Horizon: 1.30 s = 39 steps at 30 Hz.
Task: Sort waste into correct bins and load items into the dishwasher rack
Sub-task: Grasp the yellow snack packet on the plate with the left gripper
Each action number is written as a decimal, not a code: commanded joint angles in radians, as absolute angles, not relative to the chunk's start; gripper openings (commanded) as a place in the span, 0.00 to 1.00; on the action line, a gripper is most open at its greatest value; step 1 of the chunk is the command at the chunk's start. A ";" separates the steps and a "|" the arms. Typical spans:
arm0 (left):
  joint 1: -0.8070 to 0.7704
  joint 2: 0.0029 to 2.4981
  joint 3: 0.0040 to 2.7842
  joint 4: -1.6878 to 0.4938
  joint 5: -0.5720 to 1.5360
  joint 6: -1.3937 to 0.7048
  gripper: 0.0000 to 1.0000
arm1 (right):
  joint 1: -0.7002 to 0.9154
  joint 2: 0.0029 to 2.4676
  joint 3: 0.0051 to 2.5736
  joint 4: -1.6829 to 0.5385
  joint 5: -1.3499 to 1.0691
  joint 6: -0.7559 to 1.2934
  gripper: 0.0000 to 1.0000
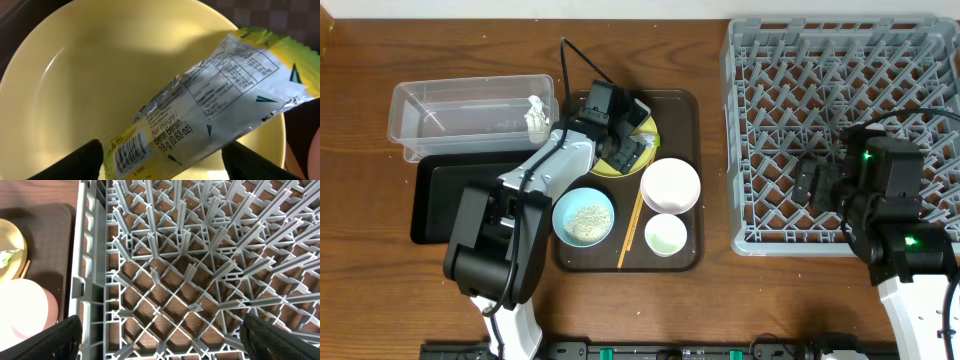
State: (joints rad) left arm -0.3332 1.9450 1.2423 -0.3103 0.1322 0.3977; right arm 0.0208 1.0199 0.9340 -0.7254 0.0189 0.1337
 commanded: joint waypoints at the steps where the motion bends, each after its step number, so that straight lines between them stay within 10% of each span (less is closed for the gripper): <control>1: -0.334 1.950 1.248 -0.308 0.142 0.410 0.75 | 0.012 1.016 0.953 -0.726 0.018 0.138 0.99; 7: -0.334 1.961 1.248 -0.308 0.143 0.406 0.66 | 0.012 1.016 0.953 -0.726 0.018 0.138 0.99; 13: -0.334 1.967 1.248 -0.303 0.142 0.406 0.27 | 0.012 1.016 0.953 -0.727 0.018 0.138 0.99; 19: -0.334 1.966 1.248 -0.289 0.135 0.406 0.12 | 0.012 1.016 0.953 -0.728 0.018 0.138 0.99; 21: -0.334 1.962 1.248 -0.270 0.112 0.406 0.13 | 0.012 1.016 0.953 -0.727 0.019 0.138 0.99; 23: -0.334 1.958 1.248 -0.247 0.113 0.406 0.45 | 0.012 1.015 0.953 -0.727 0.019 0.138 0.99; 28: -0.333 1.954 1.248 -0.236 0.120 0.407 0.68 | 0.012 1.015 0.953 -0.733 0.019 0.138 0.99; 39: -0.334 1.989 1.248 -0.150 0.120 0.453 0.74 | 0.012 1.015 0.953 -0.733 0.019 0.138 0.99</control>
